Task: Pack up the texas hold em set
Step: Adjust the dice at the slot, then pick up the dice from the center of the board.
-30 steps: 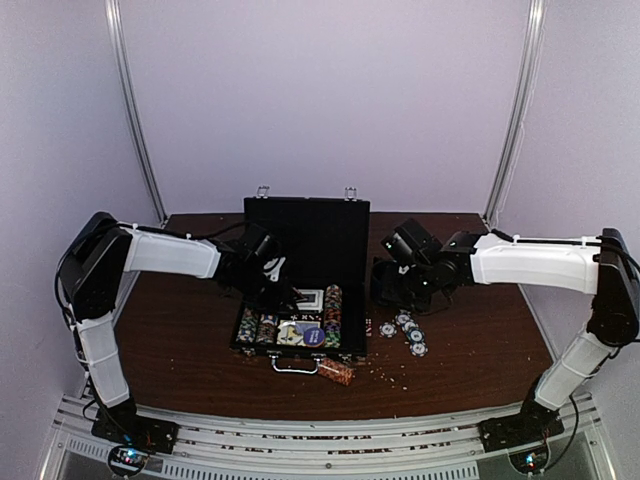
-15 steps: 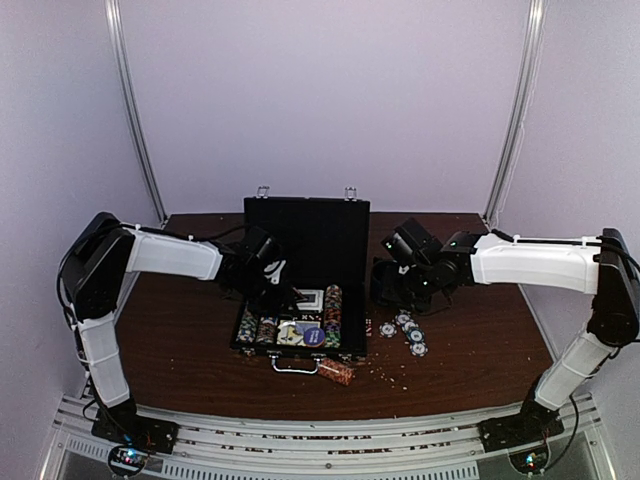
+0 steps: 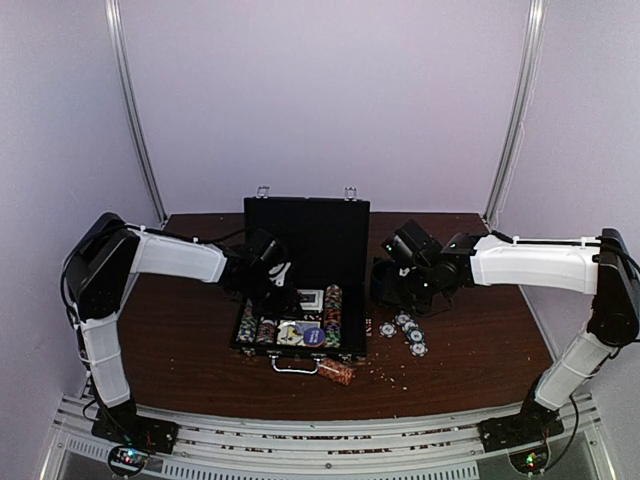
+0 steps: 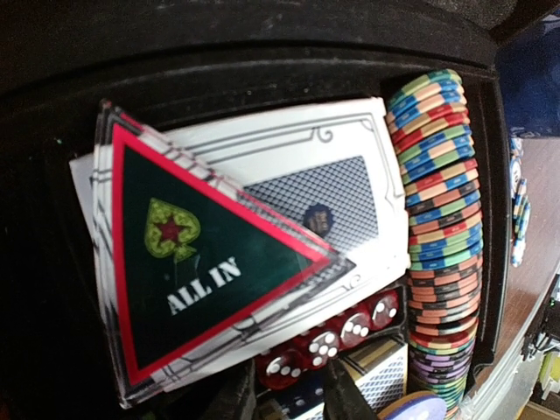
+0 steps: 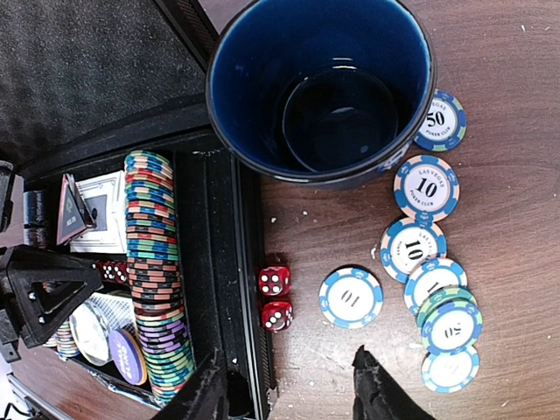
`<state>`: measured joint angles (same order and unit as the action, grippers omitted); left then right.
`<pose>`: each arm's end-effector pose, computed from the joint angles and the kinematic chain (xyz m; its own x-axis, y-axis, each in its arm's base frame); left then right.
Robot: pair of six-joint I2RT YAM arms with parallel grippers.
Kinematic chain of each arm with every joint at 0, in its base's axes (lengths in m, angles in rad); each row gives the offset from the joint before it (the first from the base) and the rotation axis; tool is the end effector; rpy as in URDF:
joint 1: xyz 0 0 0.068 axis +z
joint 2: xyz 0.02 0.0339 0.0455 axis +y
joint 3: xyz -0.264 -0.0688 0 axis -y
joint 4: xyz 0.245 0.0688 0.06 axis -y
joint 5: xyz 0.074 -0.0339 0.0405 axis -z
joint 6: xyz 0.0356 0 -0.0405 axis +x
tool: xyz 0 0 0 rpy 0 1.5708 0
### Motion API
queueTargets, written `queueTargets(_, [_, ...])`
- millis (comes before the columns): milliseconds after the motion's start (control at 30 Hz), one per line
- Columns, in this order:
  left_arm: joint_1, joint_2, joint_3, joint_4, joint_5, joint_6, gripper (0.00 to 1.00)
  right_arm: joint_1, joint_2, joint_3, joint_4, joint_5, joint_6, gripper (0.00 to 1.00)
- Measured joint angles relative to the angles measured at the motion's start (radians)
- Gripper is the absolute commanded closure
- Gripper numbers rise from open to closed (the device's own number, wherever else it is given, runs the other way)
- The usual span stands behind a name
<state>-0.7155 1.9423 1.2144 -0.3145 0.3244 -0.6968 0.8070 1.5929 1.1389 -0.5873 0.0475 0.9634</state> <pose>0.2892 -0.2664 0.1482 -0.9768 0.0430 -0.2100 0.1515 0.8314 -0.5347 0.2279 0.2355 0.2294 -0.9194 0.2258 -0.3219 0.0879 0.9160 0.3914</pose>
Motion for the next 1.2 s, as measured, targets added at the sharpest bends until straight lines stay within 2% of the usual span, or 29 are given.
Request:
queueTargets(167, [-0.006,-0.002,0.003,-0.002,-0.021,0.006,0.64,0.0,0.0,0.002,-0.006,0.0,-0.015,0.52])
queueTargets(333, [-0.011,-0.036,0.001,-0.007,-0.071,0.014,0.54,0.0,0.0,0.021,-0.043,0.01,-0.051,0.49])
queueTargets(533, [-0.011,-0.185,-0.032,-0.011,-0.173,0.034,0.43,0.0,-0.026,0.013,-0.076,0.024,-0.124,0.42])
queueTargets(733, [-0.011,-0.365,-0.099,0.013,-0.283,0.053,0.36,0.006,-0.146,-0.069,-0.05,0.002,-0.171,0.43])
queueTargets(833, [-0.011,-0.443,-0.141,0.018,-0.34,0.056,0.32,0.019,-0.149,-0.119,-0.027,-0.014,-0.166,0.44])
queueTargets(1033, [0.016,-0.565,-0.217,0.032,-0.41,0.045,0.3,0.067,-0.109,-0.174,0.005,-0.033,-0.129,0.49])
queueTargets(1200, [0.059,-0.589,-0.275,0.029,-0.413,0.019,0.31,0.087,-0.02,-0.161,0.068,-0.06,-0.111,0.52])
